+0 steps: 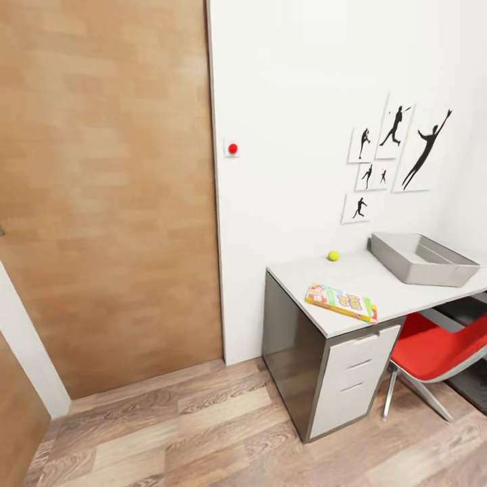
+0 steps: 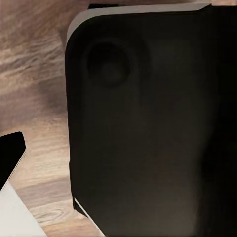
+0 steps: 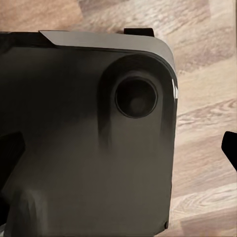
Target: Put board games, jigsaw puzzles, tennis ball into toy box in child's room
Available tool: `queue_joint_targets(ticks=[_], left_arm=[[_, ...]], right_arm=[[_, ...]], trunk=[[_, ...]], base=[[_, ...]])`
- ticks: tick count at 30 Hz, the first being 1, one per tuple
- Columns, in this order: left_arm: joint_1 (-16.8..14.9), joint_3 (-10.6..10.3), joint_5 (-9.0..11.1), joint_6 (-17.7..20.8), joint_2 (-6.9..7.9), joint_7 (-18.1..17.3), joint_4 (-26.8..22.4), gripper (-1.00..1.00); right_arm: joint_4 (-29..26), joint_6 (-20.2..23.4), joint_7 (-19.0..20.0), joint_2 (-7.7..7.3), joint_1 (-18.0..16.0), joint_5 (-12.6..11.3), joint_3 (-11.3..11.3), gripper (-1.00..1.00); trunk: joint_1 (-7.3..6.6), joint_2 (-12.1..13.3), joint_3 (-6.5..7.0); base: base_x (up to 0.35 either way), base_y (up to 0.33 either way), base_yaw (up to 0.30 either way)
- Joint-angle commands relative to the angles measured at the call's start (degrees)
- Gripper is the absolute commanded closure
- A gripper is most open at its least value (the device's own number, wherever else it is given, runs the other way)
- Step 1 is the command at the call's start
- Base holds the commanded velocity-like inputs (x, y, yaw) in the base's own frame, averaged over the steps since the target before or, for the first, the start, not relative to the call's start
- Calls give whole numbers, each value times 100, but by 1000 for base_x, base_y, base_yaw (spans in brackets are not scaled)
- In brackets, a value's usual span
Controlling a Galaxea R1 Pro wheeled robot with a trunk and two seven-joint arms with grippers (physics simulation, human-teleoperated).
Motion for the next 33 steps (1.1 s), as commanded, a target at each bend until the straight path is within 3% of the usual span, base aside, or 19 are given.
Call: queue_joint_targets(ticks=[1,22,29,33], left_arm=[[-1,6,8,-1,0,1,-3,-100],[-736,147,344,51,-95,6,-21,-100],[-1127,153,375,261,-221,4,-21,-100],[-1581,155,384,676,-365,15,-22,-100]], right_arm=[[-2,7,1,1,-3,-4,-2,-100],[-19,138,-13,-419,-320,-54,-28,-100],[-87,535,-6,-608,-733,-178,-29,-100],[-119,975,-4,-707,-1248,-339,-29,-100]], trunk=[[0,-3,-6],[0,-3,-6],[0,-3,-6],[0,-3,-6]], base=[[0,0,-287],[0,0,-287],[0,0,-287],[0,0,-287]])
